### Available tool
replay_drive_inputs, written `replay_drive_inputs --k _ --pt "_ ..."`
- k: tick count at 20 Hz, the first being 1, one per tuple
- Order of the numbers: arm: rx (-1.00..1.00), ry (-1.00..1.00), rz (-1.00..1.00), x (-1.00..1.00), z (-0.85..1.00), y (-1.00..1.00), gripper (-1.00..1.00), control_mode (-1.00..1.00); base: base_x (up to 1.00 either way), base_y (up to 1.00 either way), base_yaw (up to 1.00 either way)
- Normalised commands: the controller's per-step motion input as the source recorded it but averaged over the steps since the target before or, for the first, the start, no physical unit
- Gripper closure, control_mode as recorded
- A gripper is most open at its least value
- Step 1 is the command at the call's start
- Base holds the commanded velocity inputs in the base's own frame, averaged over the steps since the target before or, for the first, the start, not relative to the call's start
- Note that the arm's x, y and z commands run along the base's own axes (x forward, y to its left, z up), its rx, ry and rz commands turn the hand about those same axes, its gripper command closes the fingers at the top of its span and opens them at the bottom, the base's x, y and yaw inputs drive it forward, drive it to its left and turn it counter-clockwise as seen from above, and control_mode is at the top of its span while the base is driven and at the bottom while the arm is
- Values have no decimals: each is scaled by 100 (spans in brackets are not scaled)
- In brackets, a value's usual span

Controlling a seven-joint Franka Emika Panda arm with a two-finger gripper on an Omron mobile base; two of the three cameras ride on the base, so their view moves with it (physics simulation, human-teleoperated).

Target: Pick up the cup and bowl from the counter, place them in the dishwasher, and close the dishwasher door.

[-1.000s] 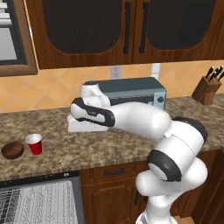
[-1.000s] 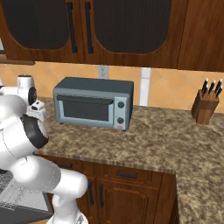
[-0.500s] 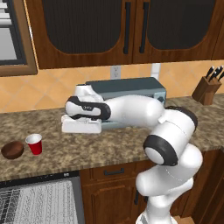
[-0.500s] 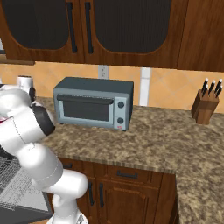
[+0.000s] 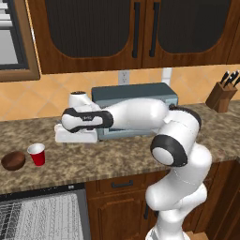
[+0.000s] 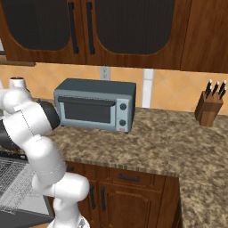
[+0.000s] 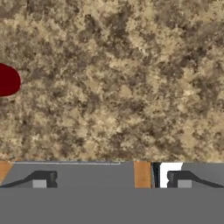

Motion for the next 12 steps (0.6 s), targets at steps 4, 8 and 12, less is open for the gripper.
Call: replay_drive_inputs --k 4,8,12 --pt "0 -8 5 41 0 55 -100 -100 0 0 0" --pt "0 -8 5 32 0 56 -100 -100 0 0 0" --pt "-1 -3 1 8 0 34 -100 -100 0 0 0"
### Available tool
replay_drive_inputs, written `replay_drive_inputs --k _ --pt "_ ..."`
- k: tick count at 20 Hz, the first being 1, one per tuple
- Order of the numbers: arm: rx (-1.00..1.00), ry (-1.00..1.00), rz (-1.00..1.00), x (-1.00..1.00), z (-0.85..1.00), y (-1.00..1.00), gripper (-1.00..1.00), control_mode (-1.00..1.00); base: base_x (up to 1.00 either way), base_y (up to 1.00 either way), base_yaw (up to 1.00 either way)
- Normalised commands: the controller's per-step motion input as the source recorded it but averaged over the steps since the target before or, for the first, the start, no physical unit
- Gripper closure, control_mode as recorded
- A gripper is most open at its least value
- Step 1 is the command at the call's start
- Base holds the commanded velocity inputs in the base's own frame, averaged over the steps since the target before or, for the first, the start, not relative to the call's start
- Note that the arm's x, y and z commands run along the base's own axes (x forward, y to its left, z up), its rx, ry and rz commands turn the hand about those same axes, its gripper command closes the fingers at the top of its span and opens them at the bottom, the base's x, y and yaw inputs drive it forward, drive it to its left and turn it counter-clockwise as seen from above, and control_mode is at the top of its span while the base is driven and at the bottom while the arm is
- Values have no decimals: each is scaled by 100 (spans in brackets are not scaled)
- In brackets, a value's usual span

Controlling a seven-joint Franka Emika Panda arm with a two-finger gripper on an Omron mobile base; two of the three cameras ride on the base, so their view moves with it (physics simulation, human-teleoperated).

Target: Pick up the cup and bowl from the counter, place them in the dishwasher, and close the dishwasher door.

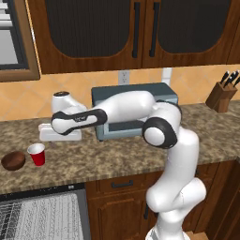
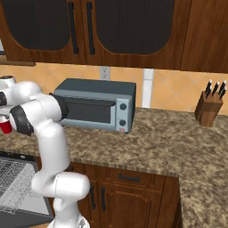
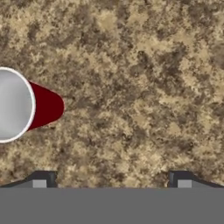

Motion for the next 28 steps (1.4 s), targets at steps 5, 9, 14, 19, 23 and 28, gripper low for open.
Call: replay_drive_inputs --k 5,9,14,19,23,28 --pt "0 -5 0 0 0 29 -100 -100 0 0 0" --pt "0 -6 0 0 0 39 -100 -100 0 0 0" --pt "0 -7 0 11 0 26 -100 -100 0 0 0" --pt "0 -5 0 30 0 1 -100 -100 0 0 0" --pt "1 -1 0 9 1 0 -100 -100 0 0 0" --pt "6 -1 3 21 -19 13 -100 -100 0 0 0"
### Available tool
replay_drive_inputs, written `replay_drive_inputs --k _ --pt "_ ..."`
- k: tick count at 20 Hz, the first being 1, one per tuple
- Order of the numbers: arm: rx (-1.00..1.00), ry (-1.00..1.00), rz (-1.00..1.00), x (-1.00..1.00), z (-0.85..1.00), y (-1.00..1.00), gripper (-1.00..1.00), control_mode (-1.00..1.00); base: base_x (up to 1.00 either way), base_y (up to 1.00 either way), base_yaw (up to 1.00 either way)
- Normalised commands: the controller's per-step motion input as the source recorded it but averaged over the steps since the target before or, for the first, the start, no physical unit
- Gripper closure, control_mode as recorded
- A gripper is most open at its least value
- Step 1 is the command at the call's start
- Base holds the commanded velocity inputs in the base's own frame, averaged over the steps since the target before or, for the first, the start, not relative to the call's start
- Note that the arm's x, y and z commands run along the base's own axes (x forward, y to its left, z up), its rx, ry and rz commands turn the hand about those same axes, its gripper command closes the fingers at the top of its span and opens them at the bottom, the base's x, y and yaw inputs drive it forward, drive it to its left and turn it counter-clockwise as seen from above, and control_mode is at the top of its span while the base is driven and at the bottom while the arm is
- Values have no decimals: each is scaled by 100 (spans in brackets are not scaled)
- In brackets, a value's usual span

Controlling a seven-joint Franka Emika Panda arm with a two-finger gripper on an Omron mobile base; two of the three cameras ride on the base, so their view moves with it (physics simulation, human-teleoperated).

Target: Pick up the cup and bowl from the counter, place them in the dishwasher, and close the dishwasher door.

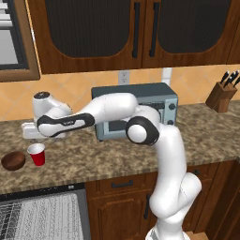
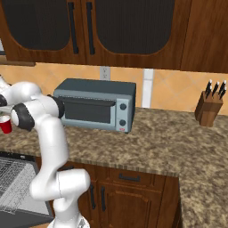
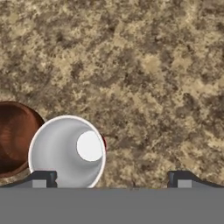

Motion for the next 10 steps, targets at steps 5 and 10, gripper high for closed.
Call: replay_drive_inputs --k 5,10 --pt "20 -3 10 0 -37 22 -100 -100 0 0 0" --pt "8 0 5 1 -29 9 -100 -100 0 0 0"
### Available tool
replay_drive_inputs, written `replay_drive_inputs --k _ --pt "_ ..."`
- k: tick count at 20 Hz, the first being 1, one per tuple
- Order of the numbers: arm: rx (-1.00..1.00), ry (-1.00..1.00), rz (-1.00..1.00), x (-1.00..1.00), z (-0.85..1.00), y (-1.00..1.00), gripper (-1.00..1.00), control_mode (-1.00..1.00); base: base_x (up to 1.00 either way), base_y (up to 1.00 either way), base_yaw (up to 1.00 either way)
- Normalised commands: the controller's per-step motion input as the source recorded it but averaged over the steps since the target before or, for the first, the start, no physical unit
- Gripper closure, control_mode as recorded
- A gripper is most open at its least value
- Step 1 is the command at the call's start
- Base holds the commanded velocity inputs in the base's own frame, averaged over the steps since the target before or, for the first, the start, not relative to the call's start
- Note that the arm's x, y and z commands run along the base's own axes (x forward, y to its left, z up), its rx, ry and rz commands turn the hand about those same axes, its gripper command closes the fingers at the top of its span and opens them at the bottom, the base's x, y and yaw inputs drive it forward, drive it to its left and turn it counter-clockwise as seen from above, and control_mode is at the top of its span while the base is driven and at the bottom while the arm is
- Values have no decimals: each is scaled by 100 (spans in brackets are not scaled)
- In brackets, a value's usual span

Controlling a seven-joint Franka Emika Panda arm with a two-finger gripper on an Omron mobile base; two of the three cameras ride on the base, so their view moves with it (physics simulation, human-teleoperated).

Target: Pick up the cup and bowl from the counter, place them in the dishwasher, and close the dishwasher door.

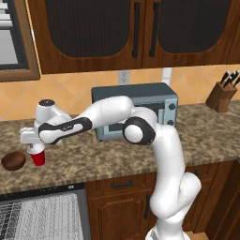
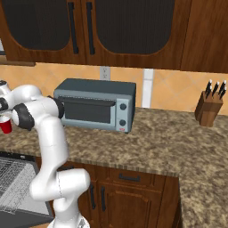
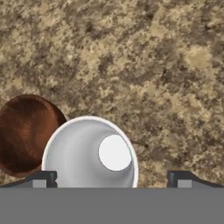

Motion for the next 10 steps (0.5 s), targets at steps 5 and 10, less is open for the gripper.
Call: replay_drive_inputs --k 5,10 --pt "0 0 0 -2 -3 -2 -100 -100 0 0 0" --pt "0 0 0 0 -5 -3 -100 -100 0 0 0"
